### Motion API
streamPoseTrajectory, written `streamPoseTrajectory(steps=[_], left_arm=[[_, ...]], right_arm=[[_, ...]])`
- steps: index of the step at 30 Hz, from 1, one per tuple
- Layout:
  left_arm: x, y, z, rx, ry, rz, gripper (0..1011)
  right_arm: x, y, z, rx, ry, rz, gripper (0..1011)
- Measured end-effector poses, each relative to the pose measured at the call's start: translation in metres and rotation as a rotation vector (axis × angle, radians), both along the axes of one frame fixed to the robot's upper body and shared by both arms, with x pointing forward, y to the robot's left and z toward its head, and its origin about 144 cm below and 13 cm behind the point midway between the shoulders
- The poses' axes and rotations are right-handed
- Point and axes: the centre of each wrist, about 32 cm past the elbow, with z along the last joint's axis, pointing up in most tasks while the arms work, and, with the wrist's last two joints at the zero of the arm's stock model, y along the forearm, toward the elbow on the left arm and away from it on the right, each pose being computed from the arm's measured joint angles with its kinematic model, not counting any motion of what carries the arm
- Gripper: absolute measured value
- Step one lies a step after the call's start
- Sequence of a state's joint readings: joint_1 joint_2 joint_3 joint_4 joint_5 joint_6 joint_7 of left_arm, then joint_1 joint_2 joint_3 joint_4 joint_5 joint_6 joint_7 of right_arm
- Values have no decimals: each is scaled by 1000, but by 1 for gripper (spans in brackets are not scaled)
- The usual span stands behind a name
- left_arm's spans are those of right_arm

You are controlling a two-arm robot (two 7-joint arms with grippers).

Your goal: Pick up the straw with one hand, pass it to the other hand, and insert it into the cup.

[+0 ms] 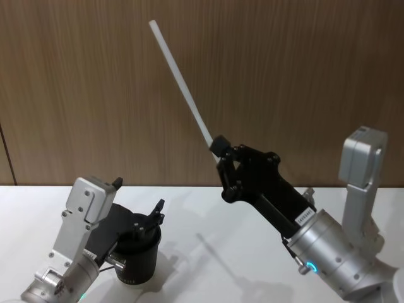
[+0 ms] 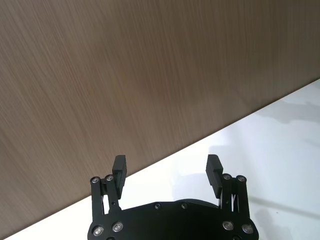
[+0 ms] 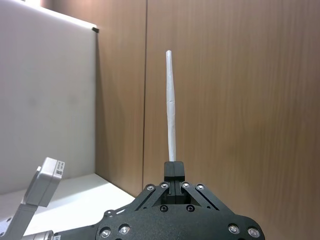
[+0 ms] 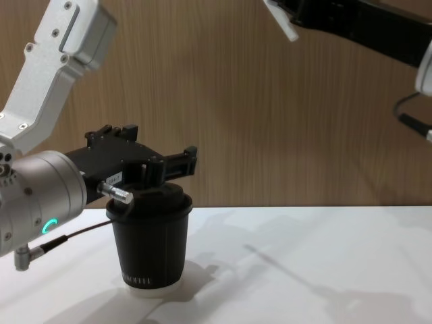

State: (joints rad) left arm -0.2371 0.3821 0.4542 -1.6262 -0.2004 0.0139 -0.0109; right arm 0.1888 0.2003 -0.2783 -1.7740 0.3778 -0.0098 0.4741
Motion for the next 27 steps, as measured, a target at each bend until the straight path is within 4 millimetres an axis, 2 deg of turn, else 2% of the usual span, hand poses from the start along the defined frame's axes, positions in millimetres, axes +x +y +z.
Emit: streamPoseTrajectory(steps=[15, 27], left_arm=[[0, 0, 0, 0, 0, 0, 1000], [0, 0, 0, 0, 0, 0, 1000]], right_arm=[[31, 4, -5, 3, -2, 82, 0], [49, 3, -9, 4, 15, 120, 0]])
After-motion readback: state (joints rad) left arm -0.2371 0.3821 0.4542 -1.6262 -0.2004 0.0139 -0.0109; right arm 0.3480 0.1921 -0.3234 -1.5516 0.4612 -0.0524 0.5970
